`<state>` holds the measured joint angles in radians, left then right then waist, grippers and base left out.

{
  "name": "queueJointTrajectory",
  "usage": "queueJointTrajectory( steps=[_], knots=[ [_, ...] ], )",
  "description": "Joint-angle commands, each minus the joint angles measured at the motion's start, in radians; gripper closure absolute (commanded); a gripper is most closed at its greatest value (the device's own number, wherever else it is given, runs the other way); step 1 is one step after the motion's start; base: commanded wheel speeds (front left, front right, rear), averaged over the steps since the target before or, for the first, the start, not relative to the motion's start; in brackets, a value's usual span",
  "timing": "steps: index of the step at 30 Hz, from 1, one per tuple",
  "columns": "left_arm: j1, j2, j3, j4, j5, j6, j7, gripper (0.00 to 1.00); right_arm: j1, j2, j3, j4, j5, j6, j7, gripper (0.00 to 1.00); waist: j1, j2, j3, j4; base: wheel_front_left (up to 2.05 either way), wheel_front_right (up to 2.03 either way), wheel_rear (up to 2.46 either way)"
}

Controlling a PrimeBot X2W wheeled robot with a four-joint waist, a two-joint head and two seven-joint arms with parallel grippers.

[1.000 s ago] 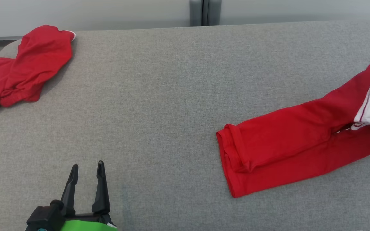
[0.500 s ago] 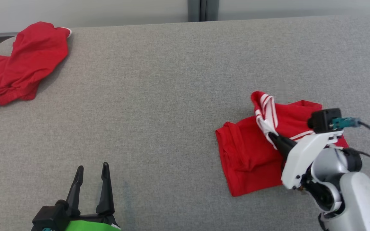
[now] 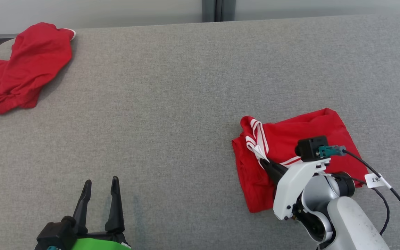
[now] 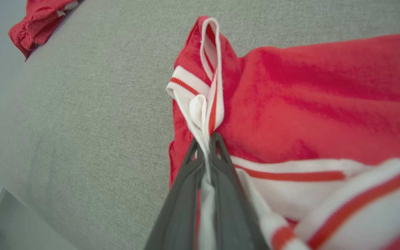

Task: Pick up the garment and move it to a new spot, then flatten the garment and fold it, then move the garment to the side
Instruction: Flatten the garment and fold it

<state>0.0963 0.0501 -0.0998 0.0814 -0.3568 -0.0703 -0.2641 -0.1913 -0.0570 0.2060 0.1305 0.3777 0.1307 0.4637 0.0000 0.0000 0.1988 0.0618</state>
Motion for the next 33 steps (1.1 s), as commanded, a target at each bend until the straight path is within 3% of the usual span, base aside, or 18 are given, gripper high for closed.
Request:
queueJointTrajectory(
  steps=[1,4,5,6,15,22,28,31,32,33],
  knots=[
    [-0.015,0.001,-0.001,0.004,0.001,0.005,0.000,0.00,-0.016,0.003,0.009,0.005,-0.005,0.000,-0.015,0.98,0.0000,0.0000,-0.001,-0.001,0.00,0.00,0.00],
    [-0.015,0.001,-0.004,0.006,-0.002,0.007,0.000,0.00,-0.020,0.003,0.025,0.016,-0.015,0.000,-0.041,0.64,0.0000,0.0000,-0.001,-0.004,0.00,0.00,0.00],
    [-0.015,0.001,-0.005,0.008,-0.003,0.007,0.000,0.00,-0.022,0.004,0.031,0.016,-0.021,0.000,-0.055,0.04,0.0000,0.0000,-0.003,-0.005,0.00,0.00,0.00],
    [-0.014,0.001,-0.005,0.008,-0.002,0.007,0.000,0.00,-0.021,0.004,0.031,0.018,-0.021,0.000,-0.064,0.00,0.0000,0.0000,-0.003,-0.006,0.00,0.00,0.00],
    [0.007,0.001,0.003,0.012,0.004,0.002,0.000,0.00,0.017,0.005,0.019,-0.091,0.006,0.000,-0.207,0.00,0.0000,0.0000,-0.020,-0.012,0.00,0.00,0.00],
    [0.039,0.001,0.017,0.003,0.013,0.002,0.000,0.00,0.077,-0.032,-0.109,-0.173,-0.130,0.000,-0.377,0.00,0.0000,0.0000,-0.053,-0.032,0.00,0.00,0.00],
    [0.060,0.001,0.022,-0.009,0.021,0.008,0.000,0.00,0.128,-0.086,-0.224,-0.087,-0.263,0.000,-0.523,0.00,0.0000,0.0000,-0.085,-0.034,0.00,0.00,0.00],
    [0.068,0.001,0.022,-0.013,0.024,0.009,0.000,0.00,0.138,-0.081,-0.235,-0.015,-0.304,0.000,-0.581,0.00,0.0000,0.0000,-0.098,-0.031,0.00,0.00,0.00],
    [0.069,0.001,0.022,-0.015,0.025,0.011,0.000,0.00,0.140,-0.079,-0.228,0.017,-0.315,0.000,-0.594,0.18,0.0000,0.0000,-0.100,-0.029,0.00,0.00,0.00],
    [0.071,0.001,0.023,-0.017,0.024,0.012,0.000,0.00,0.139,-0.077,-0.220,0.043,-0.322,0.000,-0.605,0.30,0.0000,0.0000,-0.102,-0.027,0.00,0.00,0.00]
  ],
)
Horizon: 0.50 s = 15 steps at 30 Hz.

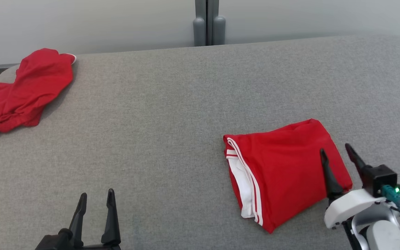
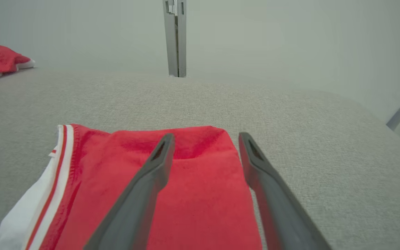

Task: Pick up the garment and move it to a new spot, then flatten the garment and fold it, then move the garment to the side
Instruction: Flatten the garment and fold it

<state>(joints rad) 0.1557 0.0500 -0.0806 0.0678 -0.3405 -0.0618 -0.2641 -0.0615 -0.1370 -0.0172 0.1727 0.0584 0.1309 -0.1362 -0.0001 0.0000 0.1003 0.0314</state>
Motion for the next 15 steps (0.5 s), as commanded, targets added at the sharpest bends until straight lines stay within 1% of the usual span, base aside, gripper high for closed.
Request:
queueJointTrajectory(
  steps=[1,2,3,4,9,15],
  knots=[
    [0.013,0.001,0.003,-0.004,0.006,0.006,0.000,0.00,0.005,0.008,0.013,0.034,-0.010,0.000,-0.014,0.56,0.0001,0.0000,-0.004,0.005,0.00,0.00,0.00],
    [0.014,0.001,0.003,-0.004,0.005,0.007,0.000,0.00,0.001,0.010,0.031,0.065,-0.018,0.000,-0.014,0.68,0.0001,0.0000,-0.004,0.007,0.00,0.00,0.00],
    [0.014,0.001,0.003,-0.005,0.005,0.007,0.000,0.00,-0.010,0.018,0.052,0.099,-0.018,0.000,-0.017,0.96,0.0001,0.0000,-0.004,0.009,0.00,0.00,0.00],
    [0.015,0.001,0.003,-0.005,0.003,0.008,0.000,0.00,-0.023,0.021,0.066,0.128,-0.019,0.000,-0.019,1.00,0.0001,0.0000,-0.003,0.010,0.00,0.00,0.00],
    [0.009,0.001,0.000,-0.001,0.001,0.008,0.000,0.00,-0.084,0.050,0.173,0.305,-0.046,-0.001,-0.023,1.00,0.0001,0.0000,0.002,0.019,0.00,0.00,0.00],
    [-0.008,0.001,0.005,0.003,0.005,0.006,0.000,0.00,-0.149,0.079,0.295,0.451,-0.019,-0.001,-0.049,1.00,0.0001,0.0000,0.009,0.035,0.00,0.00,0.00]
  ],
)
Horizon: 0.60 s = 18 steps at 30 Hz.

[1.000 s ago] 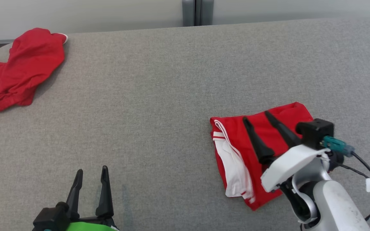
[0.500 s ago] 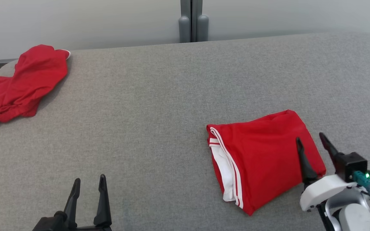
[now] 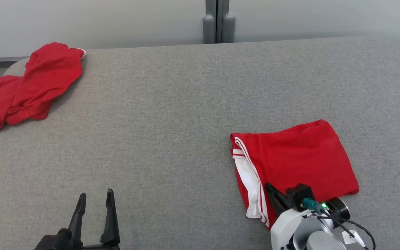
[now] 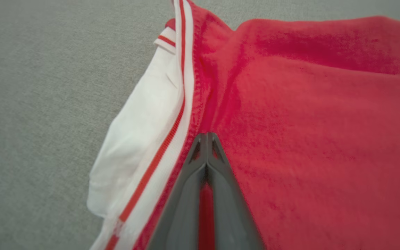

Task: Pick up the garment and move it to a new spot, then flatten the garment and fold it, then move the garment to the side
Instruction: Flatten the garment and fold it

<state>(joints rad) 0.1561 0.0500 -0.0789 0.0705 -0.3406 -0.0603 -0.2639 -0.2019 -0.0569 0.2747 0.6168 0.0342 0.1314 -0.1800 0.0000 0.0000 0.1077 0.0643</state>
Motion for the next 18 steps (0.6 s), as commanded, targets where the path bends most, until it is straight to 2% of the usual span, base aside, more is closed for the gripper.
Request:
queueJointTrajectory(
  steps=[1,5,11,14,18],
  knots=[
    [-0.010,0.001,0.006,0.000,0.006,0.005,0.000,0.00,-0.017,0.000,0.023,0.023,0.012,-0.001,-0.007,1.00,0.0000,0.0000,0.003,0.003,0.00,0.00,0.00],
    [-0.011,0.001,0.011,0.005,0.008,0.002,0.000,0.00,-0.048,0.008,0.102,0.063,0.066,-0.001,-0.027,1.00,0.0000,0.0000,0.001,0.005,0.00,0.00,0.00],
    [0.001,0.001,0.009,0.002,0.000,0.009,0.000,0.00,-0.066,0.004,0.181,0.046,0.134,-0.001,-0.055,1.00,0.0000,0.0000,-0.016,-0.003,0.00,0.00,0.00],
    [0.009,0.001,0.009,-0.004,-0.002,0.012,0.000,0.00,-0.060,0.005,0.181,0.027,0.146,-0.001,-0.064,1.00,0.0000,0.0000,-0.027,-0.012,0.00,0.00,0.00],
    [0.028,0.001,0.011,-0.007,0.010,0.013,0.000,0.00,-0.033,0.005,0.124,-0.025,0.133,-0.001,-0.078,1.00,0.0000,0.0000,-0.052,-0.025,0.00,0.00,0.00]
  ],
)
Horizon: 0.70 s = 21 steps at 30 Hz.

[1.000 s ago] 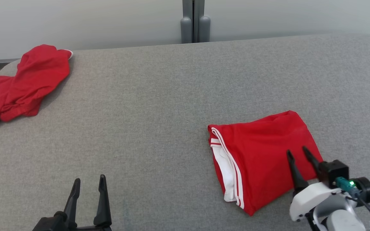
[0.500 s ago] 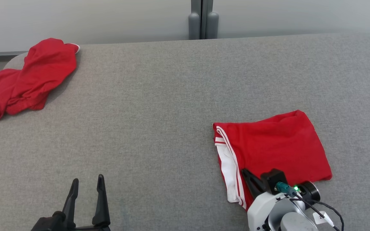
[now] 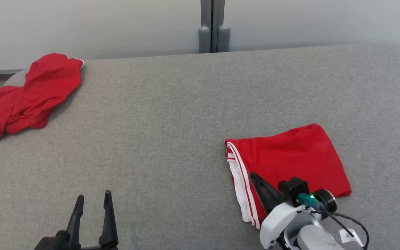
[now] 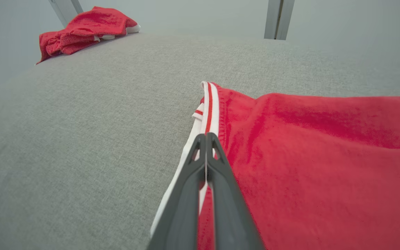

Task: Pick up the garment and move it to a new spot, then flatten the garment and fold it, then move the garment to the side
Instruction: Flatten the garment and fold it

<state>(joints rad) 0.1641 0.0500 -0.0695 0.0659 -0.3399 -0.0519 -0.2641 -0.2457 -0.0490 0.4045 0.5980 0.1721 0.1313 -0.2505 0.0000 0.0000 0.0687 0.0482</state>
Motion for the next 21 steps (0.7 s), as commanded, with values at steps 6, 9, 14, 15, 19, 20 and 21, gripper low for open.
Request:
queueJointTrajectory(
  steps=[6,9,14,15,19,20,21],
  knots=[
    [0.047,0.001,0.025,-0.005,0.033,-0.003,0.000,0.00,0.089,-0.002,-0.147,-0.187,-0.080,-0.001,-0.015,0.09,0.0000,0.0000,-0.063,-0.024,0.00,0.00,0.00],
    [0.065,0.001,0.039,-0.004,0.050,-0.012,0.000,0.00,0.148,-0.024,-0.217,-0.304,-0.092,-0.001,-0.015,0.00,0.0000,0.0000,-0.080,-0.028,0.00,0.00,0.00],
    [0.091,0.001,0.059,-0.008,0.067,-0.020,0.000,0.00,0.221,-0.049,-0.298,-0.417,-0.097,-0.001,-0.015,0.00,0.0000,0.0000,-0.098,-0.031,0.00,0.00,0.00],
    [0.096,0.001,0.061,-0.009,0.068,-0.021,0.000,0.00,0.233,-0.051,-0.319,-0.431,-0.093,-0.001,-0.015,0.00,0.0000,0.0000,-0.100,-0.031,0.00,0.00,0.00],
    [0.104,0.001,0.072,-0.008,0.070,-0.027,0.000,0.00,0.272,-0.058,-0.361,-0.443,-0.083,-0.001,-0.015,0.00,0.0000,0.0000,-0.106,-0.032,0.00,0.00,0.00],
    [0.107,0.001,0.074,-0.006,0.070,-0.029,0.000,0.00,0.282,-0.059,-0.376,-0.438,-0.079,-0.001,-0.015,0.00,0.0000,0.0000,-0.107,-0.033,0.00,0.00,0.00],
    [0.112,0.001,0.073,-0.004,0.068,-0.029,0.000,0.00,0.292,-0.065,-0.383,-0.429,-0.084,-0.001,-0.015,0.00,0.0000,0.0000,-0.108,-0.033,0.00,0.00,0.00]
  ],
)
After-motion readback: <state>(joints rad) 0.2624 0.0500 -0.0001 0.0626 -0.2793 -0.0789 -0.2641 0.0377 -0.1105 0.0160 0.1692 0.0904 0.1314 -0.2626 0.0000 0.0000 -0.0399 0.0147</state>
